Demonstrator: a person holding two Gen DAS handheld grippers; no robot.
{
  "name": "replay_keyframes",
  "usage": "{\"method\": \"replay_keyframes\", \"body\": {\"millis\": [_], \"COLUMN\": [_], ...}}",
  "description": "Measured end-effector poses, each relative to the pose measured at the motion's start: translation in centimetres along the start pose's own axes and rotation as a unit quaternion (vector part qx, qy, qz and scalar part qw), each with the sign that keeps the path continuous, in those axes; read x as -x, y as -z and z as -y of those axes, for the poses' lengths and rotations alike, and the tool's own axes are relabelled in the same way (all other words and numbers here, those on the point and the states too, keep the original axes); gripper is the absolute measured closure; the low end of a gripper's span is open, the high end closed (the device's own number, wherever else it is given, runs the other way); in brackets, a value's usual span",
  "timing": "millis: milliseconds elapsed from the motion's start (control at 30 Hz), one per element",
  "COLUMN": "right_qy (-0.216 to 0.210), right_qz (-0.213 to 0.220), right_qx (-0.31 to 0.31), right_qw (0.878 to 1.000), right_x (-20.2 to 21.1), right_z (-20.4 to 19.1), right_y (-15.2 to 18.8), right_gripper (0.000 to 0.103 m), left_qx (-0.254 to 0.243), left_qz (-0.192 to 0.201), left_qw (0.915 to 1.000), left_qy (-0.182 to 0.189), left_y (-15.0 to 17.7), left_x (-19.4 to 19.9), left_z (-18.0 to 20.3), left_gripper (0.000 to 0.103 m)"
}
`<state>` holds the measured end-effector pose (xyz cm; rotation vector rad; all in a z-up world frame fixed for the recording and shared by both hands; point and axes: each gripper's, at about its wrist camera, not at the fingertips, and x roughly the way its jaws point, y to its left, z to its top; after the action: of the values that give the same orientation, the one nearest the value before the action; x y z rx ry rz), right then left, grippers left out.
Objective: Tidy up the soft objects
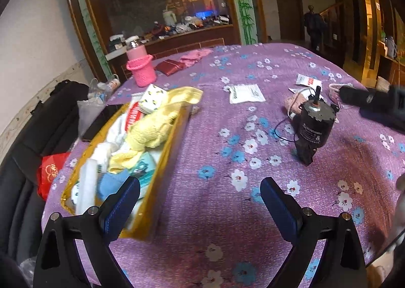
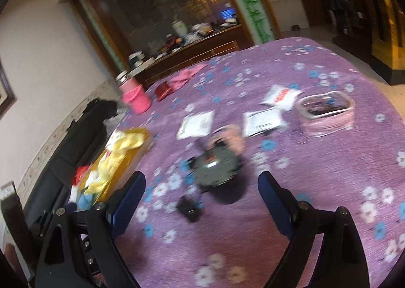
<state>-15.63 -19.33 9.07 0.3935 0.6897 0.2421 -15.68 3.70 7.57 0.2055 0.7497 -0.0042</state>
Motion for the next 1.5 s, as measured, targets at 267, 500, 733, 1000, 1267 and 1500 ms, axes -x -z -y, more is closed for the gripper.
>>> {"method": "replay_keyframes", "body": {"millis": [267, 500, 733, 1000, 1267, 1500], "right_qy": [0.09, 0.126, 0.143, 0.145, 0.2, 0.211], "right_qz": [0.002, -0.051, -0.095, -0.147, -0.217, -0.239], "right_qx": [-0.053, -0.073, -0.168, -0.049, -0.027, 0.072], "right_qw": [0.995, 0.988, 0.971, 0.977, 0.955, 0.945], "right_x": [1.8, -1.9, -6.4, -12.7, -19.7, -22.0], "right_z": [8.9, 13.5, 17.5, 12.7, 12.4, 8.8], "right_y": [-3.6, -7.3, -9.7, -14.1, -15.3, -13.9], "right_gripper": [0.013, 0.013, 0.013, 0.013, 0.013, 0.017], "left_qx": [0.029, 0.065, 0.097, 0.113, 0.103, 0.107], "left_qz": [-0.044, -0.065, -0.078, -0.07, -0.075, -0.075], "left_qw": [0.9935, 0.9828, 0.9735, 0.97, 0.9671, 0.9636], "left_qy": [0.101, 0.16, 0.192, 0.204, 0.22, 0.233], "left_y": [-0.7, -2.2, -3.0, -4.1, -3.5, -3.3], "left_x": [-3.0, -5.2, -6.4, -7.1, -6.8, -6.7], "left_z": [-0.4, -0.6, -1.6, -2.1, -1.6, -1.2], "left_gripper": [0.005, 0.006, 0.006, 0.006, 0.006, 0.006]}}
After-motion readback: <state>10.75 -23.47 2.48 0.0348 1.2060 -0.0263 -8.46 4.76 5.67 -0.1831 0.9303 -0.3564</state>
